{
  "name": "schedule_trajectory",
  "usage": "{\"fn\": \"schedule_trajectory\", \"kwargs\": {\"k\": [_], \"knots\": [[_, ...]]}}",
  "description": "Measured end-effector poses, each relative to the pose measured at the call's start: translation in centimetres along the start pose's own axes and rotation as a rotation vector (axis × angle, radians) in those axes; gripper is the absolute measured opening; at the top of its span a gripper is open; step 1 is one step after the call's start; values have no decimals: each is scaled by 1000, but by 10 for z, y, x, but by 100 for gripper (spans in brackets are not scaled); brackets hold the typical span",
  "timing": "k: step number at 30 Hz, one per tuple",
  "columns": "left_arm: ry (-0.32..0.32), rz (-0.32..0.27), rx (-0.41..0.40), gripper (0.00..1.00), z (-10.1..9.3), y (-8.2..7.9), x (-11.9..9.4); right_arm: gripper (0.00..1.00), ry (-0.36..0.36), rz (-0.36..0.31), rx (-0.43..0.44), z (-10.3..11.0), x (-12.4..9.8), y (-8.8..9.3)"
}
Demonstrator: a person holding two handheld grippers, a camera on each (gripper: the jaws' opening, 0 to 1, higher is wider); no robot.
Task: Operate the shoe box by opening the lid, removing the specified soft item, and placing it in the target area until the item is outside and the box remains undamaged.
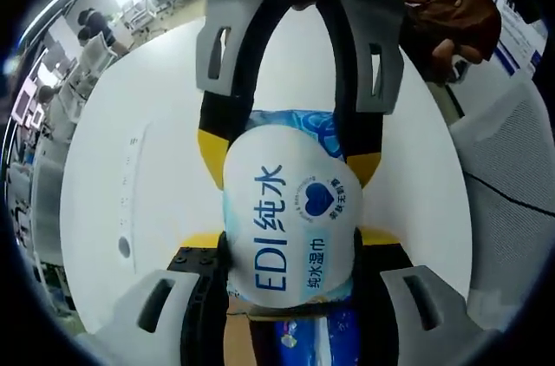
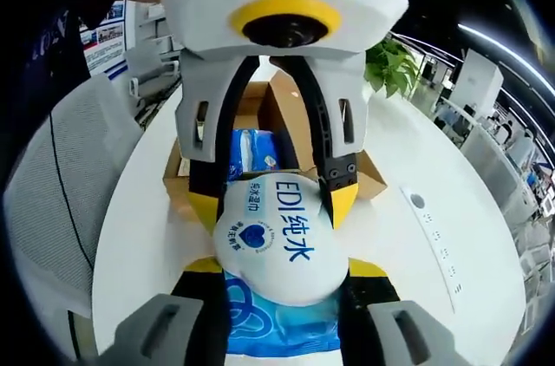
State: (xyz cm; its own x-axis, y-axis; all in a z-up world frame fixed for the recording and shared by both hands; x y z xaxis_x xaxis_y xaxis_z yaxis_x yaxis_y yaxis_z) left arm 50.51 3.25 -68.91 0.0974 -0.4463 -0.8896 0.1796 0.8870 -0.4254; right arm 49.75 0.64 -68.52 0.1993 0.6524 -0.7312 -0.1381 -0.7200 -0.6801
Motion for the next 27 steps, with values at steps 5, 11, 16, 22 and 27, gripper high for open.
{"fn": "schedule_trajectory", "kwargs": {"k": [5, 11, 16, 22, 27], "knots": [[6, 17, 4, 57, -2, 3, 8, 44, -3, -4, 3, 1, 6, 5], [19, 33, 6, 57, -5, 6, 17, 44, -11, 1, 3, 2, 10, 11], [27, 40, 9, 57, -6, 8, 22, 44, -12, 2, 3, 3, 13, 14], [34, 54, 8, 56, -7, 11, 26, 44, -13, 0, 2, 3, 17, 15], [40, 66, 6, 56, -7, 15, 28, 44, -16, -9, 5, 3, 22, 16]]}}
Point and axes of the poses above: the point that each gripper's makers call its tool centre point, and the gripper's own axes: x roughly forward along the fingers, z roughly to its left, y roughly out of its underside, the point moved 2 cm from there along -x, roughly backward along the fingers, and after that the axes turned 5 degrees about -y, right-handed, at the moved point
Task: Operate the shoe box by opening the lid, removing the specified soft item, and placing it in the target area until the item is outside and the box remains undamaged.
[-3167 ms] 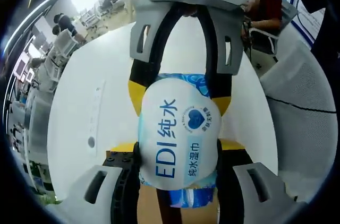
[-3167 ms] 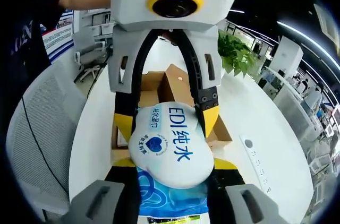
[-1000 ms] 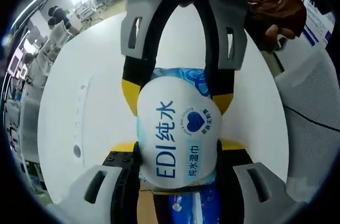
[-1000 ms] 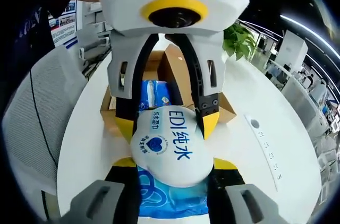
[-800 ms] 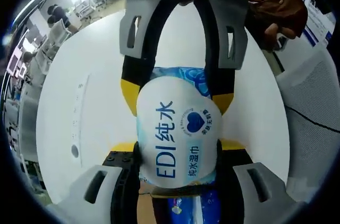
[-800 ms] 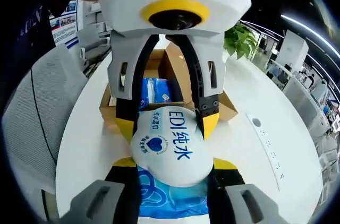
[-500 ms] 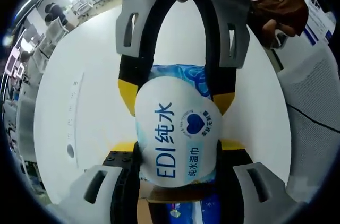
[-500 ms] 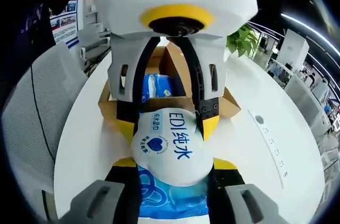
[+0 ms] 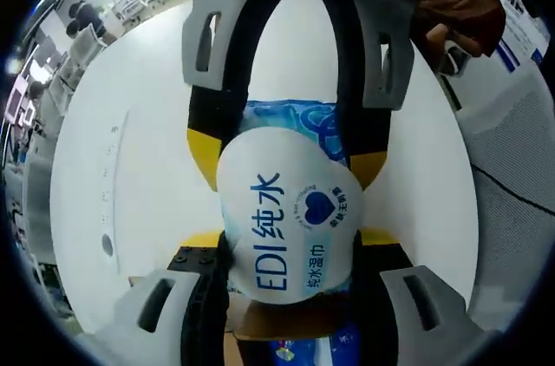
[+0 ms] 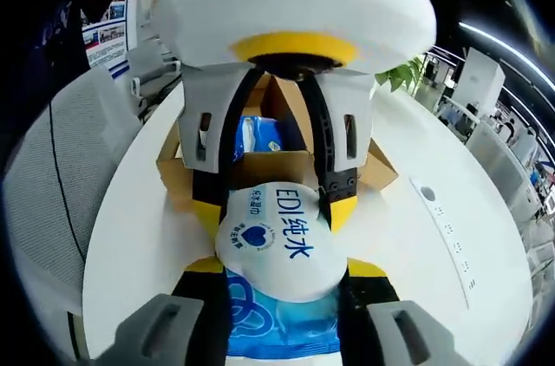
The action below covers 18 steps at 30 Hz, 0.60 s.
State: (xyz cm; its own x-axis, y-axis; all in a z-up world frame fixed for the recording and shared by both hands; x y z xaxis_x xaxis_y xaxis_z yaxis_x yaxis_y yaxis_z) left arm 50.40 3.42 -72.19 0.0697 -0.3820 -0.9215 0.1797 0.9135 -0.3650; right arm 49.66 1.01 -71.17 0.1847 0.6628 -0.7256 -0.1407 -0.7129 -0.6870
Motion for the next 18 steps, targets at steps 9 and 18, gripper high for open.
{"fn": "schedule_trajectory", "kwargs": {"k": [9, 18], "knots": [[5, 15, -3, 56, 0, 5, 8, 44, -2, -9, -2, -1, 7, 4], [11, 17, -17, 56, 0, 7, 16, 44, -13, -19, 0, -1, 12, 11]]}}
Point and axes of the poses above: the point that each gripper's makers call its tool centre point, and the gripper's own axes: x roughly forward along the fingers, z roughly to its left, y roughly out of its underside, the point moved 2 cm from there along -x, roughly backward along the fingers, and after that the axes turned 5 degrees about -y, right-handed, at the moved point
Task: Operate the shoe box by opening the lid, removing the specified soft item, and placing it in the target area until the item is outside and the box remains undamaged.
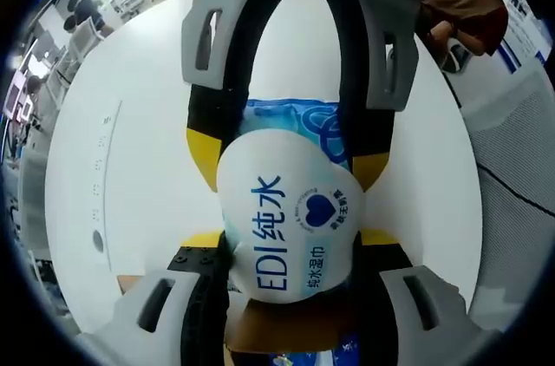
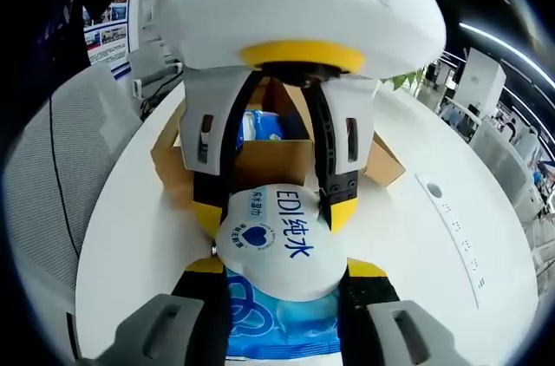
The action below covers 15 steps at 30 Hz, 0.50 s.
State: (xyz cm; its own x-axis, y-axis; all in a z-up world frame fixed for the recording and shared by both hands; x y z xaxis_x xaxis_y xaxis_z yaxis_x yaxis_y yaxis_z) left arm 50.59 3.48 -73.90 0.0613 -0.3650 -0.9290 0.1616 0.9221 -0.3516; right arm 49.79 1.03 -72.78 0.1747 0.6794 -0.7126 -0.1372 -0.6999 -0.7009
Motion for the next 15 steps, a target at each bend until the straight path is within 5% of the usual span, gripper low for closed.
{"fn": "schedule_trajectory", "kwargs": {"k": [15], "knots": [[-9, -20, 0, 57, -2, -10, 7, 46, 11, 33, 6, 1, -2, 19]]}}
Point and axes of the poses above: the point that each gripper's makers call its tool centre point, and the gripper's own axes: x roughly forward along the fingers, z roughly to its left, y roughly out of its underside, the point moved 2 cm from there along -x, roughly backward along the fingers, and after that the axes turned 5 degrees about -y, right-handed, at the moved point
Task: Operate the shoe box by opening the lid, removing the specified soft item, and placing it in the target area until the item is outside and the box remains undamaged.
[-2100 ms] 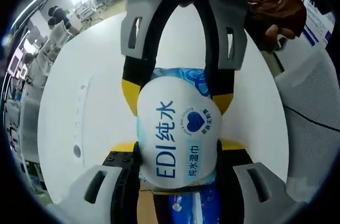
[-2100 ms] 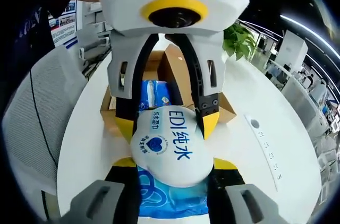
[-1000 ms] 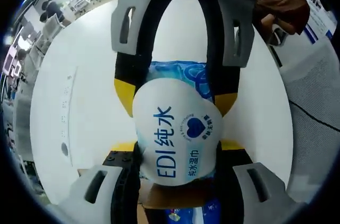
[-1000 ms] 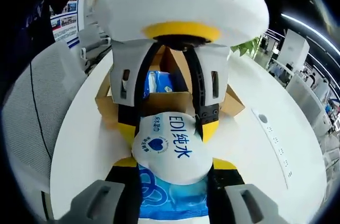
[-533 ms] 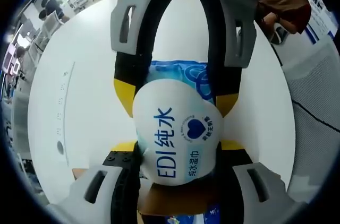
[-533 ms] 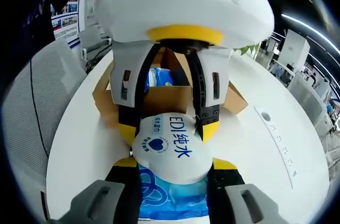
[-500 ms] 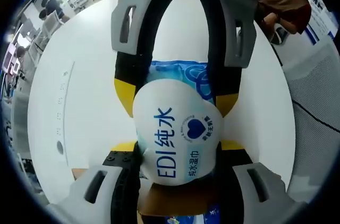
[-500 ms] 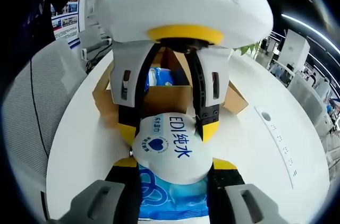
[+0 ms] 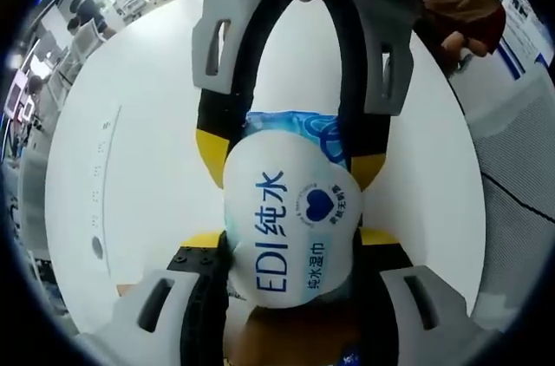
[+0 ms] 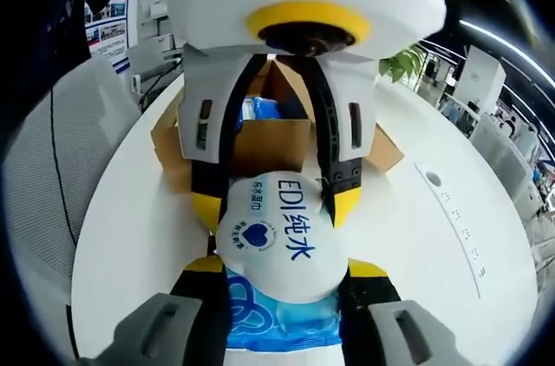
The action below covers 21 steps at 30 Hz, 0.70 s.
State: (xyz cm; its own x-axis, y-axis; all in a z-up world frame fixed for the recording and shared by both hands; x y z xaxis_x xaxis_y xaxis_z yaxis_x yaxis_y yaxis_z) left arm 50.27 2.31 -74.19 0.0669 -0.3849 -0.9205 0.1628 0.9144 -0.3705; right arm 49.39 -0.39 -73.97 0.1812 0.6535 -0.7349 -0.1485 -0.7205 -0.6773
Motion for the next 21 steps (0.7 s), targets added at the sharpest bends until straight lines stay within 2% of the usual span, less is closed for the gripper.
{"fn": "schedule_trajectory", "kwargs": {"k": [10, 21], "knots": [[-4, -18, -2, 58, -1, -4, 3, 47, 16, 26, 15, 2, -1, 8], [-8, -24, -46, 58, 0, -4, 3, 47, 1, 29, -20, 0, -1, 9]]}}
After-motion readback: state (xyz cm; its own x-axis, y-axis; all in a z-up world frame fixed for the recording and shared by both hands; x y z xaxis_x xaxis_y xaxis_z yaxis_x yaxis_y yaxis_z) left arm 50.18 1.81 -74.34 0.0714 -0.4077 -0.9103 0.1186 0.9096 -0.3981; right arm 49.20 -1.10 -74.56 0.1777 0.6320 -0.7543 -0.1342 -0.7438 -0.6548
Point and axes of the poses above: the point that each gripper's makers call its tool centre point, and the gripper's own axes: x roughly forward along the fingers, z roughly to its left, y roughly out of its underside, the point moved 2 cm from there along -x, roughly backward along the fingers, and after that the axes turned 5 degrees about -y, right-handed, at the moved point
